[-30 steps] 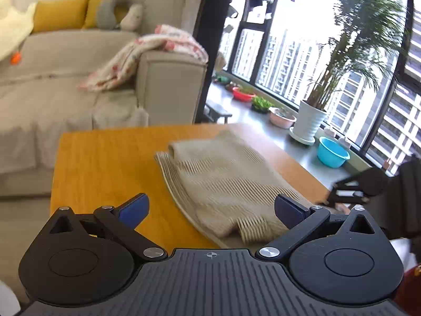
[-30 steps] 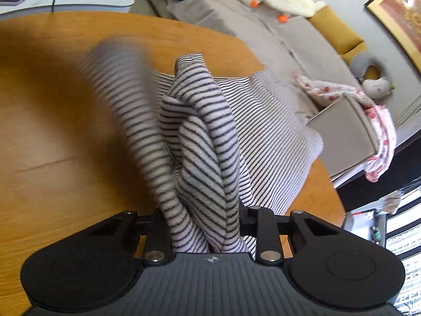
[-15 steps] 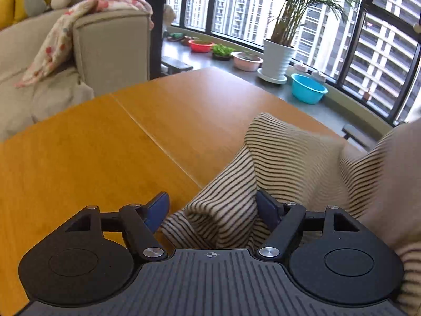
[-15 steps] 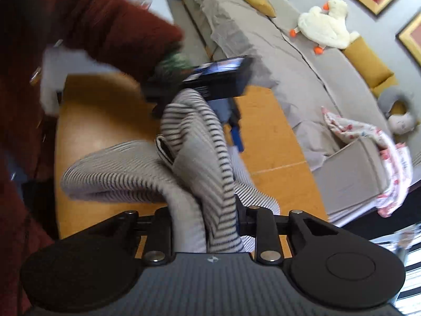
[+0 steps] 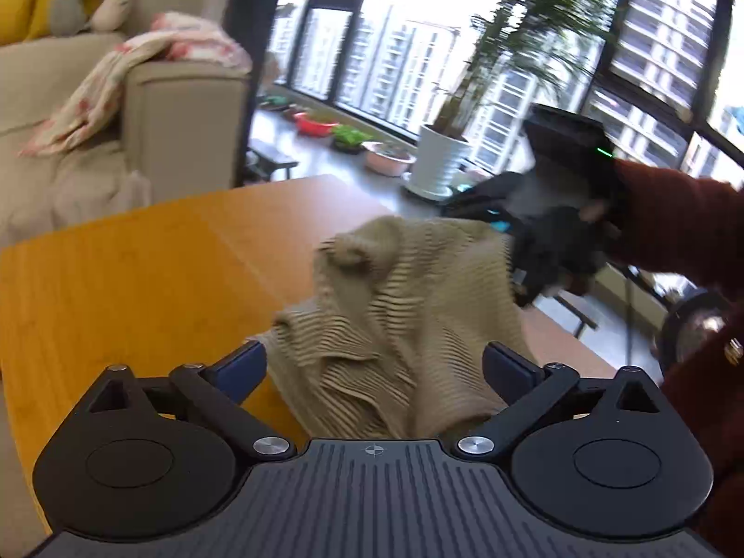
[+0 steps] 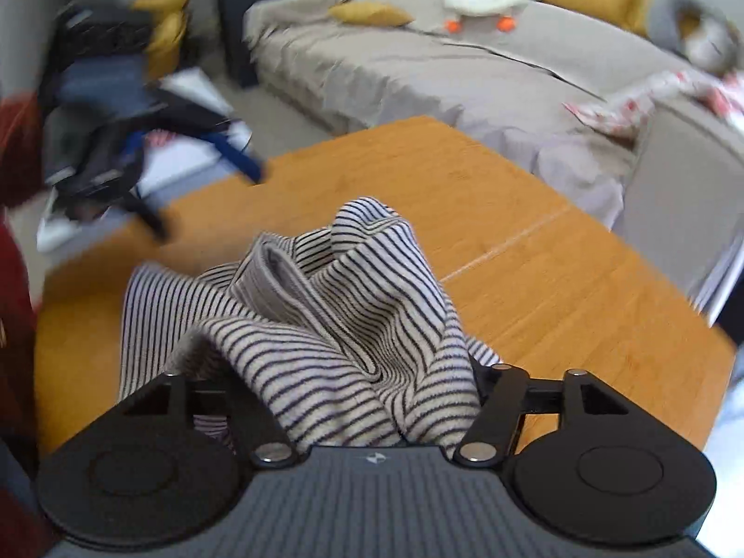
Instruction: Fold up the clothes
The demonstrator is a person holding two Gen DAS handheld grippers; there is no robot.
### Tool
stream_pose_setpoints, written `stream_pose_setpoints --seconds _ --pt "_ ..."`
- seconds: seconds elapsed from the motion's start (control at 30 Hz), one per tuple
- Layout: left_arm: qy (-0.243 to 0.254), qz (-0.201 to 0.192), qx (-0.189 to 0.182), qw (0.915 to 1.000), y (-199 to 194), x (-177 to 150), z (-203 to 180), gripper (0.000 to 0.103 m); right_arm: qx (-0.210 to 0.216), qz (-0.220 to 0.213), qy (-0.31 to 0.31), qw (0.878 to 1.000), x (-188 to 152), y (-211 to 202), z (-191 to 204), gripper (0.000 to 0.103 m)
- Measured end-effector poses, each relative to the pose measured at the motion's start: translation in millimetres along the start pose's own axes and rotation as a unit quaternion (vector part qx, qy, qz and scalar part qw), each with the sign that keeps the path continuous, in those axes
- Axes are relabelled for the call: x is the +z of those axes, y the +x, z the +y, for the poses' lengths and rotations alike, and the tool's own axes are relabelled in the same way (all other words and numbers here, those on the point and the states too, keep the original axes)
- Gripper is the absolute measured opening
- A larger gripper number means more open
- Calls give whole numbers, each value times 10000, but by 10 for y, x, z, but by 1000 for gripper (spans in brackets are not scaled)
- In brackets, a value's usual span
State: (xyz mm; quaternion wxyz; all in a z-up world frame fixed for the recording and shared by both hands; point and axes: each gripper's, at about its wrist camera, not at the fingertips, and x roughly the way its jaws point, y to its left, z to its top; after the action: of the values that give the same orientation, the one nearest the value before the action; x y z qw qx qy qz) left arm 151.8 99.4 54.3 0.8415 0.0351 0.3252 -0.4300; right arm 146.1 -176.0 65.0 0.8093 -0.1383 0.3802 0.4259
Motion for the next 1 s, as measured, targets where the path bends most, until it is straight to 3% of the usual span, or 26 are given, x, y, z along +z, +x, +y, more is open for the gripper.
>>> stream_pose_setpoints --seconds 0.13,0.23,0.33,0.4,0.53,0.67,0.8,0.9,1.0 --pt "945 586 143 9937 166 -86 -337 103 275 -162 1053 9939 41 39 -400 83" --pt "1538 921 164 9837 383 -193 -567 103 489 -366 1903 9798 31 80 -697 87" --pt "1939 878 371 9764 533 -152 -717 103 545 -477 2751 9587 -61 125 -914 98" --pt "2049 684 620 9744 570 -43 -724 103 414 -385 3148 9475 -125 201 -1009 99" --pt "1265 137 1503 9804 544 291 -346 103 -35 -487 2885 9562 -144 238 -938 99" --pt "306 102 2597 9651 522 374 197 103 -472 -786 2689 9588 -122 172 -845 99" --pt "-391 212 2578 9652 387 237 457 103 -876 -1171 2666 9527 -223 -15 -798 99" --pt "-417 353 2419 9688 261 179 473 103 -1123 -1266 2790 9453 -259 -25 -862 99" --pt "-246 413 2405 9695 77 151 464 103 -1510 -921 2757 9448 -281 102 -883 100"
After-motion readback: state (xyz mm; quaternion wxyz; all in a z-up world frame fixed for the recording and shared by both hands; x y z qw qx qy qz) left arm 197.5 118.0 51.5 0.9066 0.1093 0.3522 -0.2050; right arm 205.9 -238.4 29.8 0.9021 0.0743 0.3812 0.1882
